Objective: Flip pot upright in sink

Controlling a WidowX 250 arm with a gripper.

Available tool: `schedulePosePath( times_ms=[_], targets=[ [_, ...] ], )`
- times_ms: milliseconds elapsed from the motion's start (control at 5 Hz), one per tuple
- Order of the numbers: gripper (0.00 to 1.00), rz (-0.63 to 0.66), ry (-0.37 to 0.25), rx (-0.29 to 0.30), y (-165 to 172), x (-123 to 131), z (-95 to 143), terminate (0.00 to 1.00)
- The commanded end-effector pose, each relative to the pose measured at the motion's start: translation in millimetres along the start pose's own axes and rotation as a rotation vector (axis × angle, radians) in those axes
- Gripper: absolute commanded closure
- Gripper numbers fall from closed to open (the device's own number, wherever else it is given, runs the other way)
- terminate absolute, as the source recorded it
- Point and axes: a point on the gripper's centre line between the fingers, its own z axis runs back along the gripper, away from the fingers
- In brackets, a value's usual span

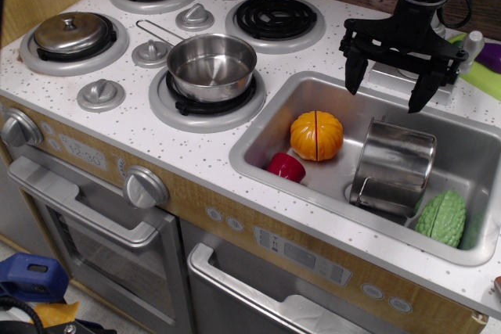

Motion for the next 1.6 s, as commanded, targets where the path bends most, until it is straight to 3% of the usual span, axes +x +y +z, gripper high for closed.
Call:
schedulePosePath(
  times_ms=[0,200,400,600,800,1000,1400],
  targets=[
    [0.0,0.0,0.0,0.0,0.0,0.0,0.0,0.0],
    [0.0,0.021,-0.032,-0.112,5.5,0.5,-4.0,0.0],
    [0.0,0.006,-0.059,-0.293,16.7,0.3,1.0,0.0],
    [0.0,0.012,-0.115,-0.431,25.9,-1.6,-0.2,0.0],
    [0.0,0.042,-0.202,-0.526,27.9,-1.3,-9.5,0.0],
    [0.0,0.099,-0.259,-0.597,19.1,4.1,-20.3,0.0],
    [0.0,0.175,-0.226,-0.637,-9.7,8.1,-32.6,0.0]
  ],
)
